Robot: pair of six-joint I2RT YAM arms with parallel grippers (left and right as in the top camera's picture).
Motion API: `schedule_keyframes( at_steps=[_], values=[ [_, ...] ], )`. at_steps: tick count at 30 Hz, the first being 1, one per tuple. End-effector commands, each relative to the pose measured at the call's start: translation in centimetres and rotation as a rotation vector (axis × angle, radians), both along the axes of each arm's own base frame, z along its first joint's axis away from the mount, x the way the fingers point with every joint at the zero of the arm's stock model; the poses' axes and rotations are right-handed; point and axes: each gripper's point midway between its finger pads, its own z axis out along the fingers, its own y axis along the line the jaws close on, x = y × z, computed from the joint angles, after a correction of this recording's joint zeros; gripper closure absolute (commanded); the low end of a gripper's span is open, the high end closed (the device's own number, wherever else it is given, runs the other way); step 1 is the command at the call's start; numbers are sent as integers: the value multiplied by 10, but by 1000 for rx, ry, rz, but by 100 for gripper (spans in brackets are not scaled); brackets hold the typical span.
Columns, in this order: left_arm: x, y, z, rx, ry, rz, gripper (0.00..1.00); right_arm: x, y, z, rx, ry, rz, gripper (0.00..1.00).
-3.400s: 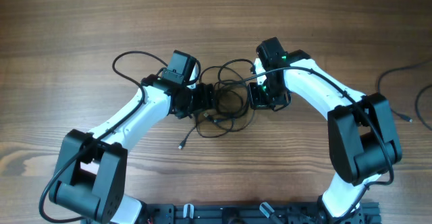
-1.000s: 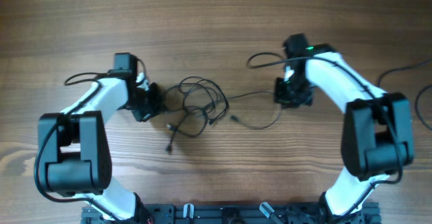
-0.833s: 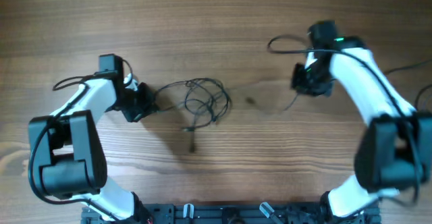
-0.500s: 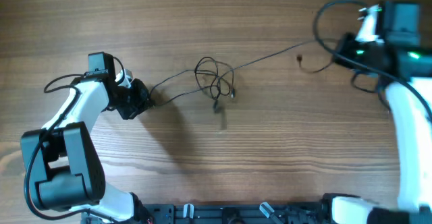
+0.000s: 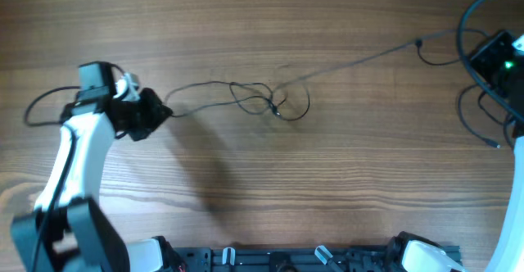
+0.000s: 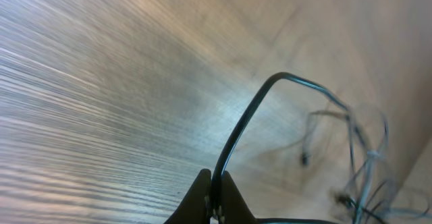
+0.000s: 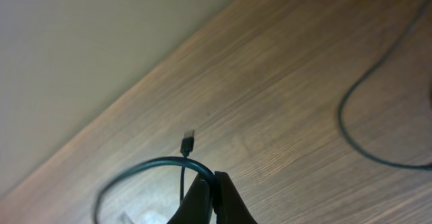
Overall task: Untangle cables
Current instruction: 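Pull the left gripper left and the right gripper right, stretching cables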
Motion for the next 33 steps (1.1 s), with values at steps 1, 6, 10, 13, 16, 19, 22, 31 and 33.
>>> schedule_keyframes(
  at_steps=[1,6,10,13,16,19,22,31,33],
  values=[
    [-3,30,39,47,-126,78,96,-4,-22,9,43,-32,-94,96],
    [-13,67,72,64,-209,239,96,-9,-42,-12,75,38,-153,96],
    [-15,70,88,19,-255,275,96,-8,-43,-38,109,124,-149,96],
    [-15,59,92,-26,-268,241,96,-6,-41,-59,149,194,-135,96],
    [-13,50,92,-30,-268,211,96,-6,-41,-78,174,258,-139,96],
    [-13,48,92,-22,-271,196,96,-8,-44,-92,183,310,-155,96],
    [-14,55,88,13,-255,219,96,-19,-59,-105,174,375,-242,96],
    [-22,76,78,85,-193,315,96,-62,-107,-119,226,452,-494,96],
    [-21,69,80,52,-202,296,96,-60,-105,-119,249,438,-469,96]
  ],
)
